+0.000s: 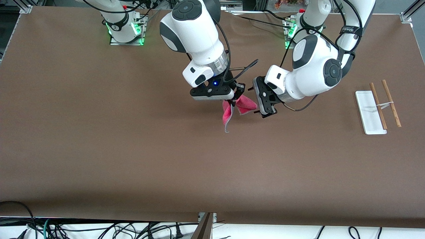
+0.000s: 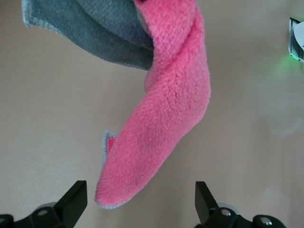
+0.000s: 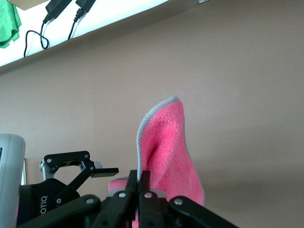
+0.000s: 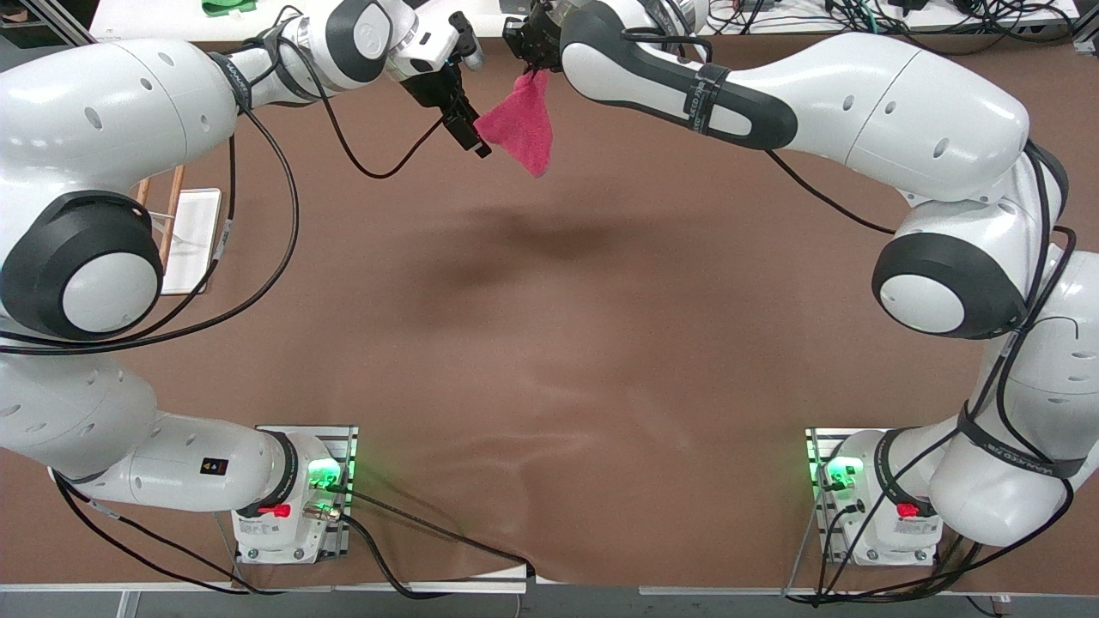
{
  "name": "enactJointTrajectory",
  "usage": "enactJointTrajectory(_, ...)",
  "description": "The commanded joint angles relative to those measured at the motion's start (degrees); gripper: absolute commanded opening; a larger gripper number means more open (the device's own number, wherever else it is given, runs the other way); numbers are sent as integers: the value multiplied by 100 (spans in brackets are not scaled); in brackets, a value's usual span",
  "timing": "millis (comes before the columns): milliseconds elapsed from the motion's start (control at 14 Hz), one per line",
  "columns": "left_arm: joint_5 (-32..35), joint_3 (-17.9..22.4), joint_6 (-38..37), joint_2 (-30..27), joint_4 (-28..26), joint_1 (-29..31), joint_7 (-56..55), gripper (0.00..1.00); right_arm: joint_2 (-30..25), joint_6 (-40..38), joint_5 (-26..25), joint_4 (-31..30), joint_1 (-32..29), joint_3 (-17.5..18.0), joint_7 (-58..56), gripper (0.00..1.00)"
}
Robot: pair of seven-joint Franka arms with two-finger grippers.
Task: Pass towel and hang on rack
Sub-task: 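Close the left gripper on the hanging towel beside the right gripper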
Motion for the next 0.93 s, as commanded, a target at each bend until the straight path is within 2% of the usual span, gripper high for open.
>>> enactJointTrajectory(0,-197,-27,249,-21,-44,48,261,100,-22,39,-21,-2,-7,14,6,0)
enactJointTrajectory(143,-197,-97,337,57,0,48,270,99,-22,39,-21,-2,-15,14,-3,0)
enactJointTrajectory(286,-197,-106,426,93,0,48,296,72,-22,39,-21,7,-15,14,-3,0)
enactJointTrajectory(357,-197,-106,434,84,0,48,296,50,-22,39,-21,-2,-15,14,-3,0)
enactJointTrajectory(429,-162,-106,434,84,0,48,305,20,-22,47,-21,-2,-15,14,-3,0)
enactJointTrajectory(500,-127,-115,426,84,0,48,305,0,-22,47,-21,-2,-15,14,-3,0)
enactJointTrajectory(857,-101,-115,426,84,0,109,314,0,-22,47,-21,7,-24,5,-11,0)
